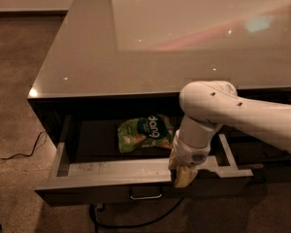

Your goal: Open top drawer

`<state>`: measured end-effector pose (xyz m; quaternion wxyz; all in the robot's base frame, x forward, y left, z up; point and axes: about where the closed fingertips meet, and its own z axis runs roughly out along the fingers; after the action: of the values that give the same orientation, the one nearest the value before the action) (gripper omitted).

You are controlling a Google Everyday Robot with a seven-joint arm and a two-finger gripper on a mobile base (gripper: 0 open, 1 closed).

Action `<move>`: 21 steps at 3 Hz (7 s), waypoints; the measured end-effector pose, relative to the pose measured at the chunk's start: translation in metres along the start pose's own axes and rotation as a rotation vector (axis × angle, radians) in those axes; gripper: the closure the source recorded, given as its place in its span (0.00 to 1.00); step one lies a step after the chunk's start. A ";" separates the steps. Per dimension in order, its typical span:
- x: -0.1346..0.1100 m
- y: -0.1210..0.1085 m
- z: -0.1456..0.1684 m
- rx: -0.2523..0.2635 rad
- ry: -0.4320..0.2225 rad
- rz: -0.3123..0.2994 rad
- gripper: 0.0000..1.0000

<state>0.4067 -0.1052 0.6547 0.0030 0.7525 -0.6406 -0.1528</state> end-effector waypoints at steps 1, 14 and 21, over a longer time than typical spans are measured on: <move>0.000 0.000 0.000 0.000 0.000 0.000 0.35; 0.003 -0.004 -0.026 0.049 -0.013 -0.014 1.00; 0.004 0.060 -0.012 -0.012 0.057 -0.001 0.00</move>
Offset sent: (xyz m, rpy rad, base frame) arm 0.0000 0.0000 0.0000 0.0000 0.0000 0.0000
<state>0.3520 -0.1223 0.6768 0.0256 0.7568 -0.6390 -0.1349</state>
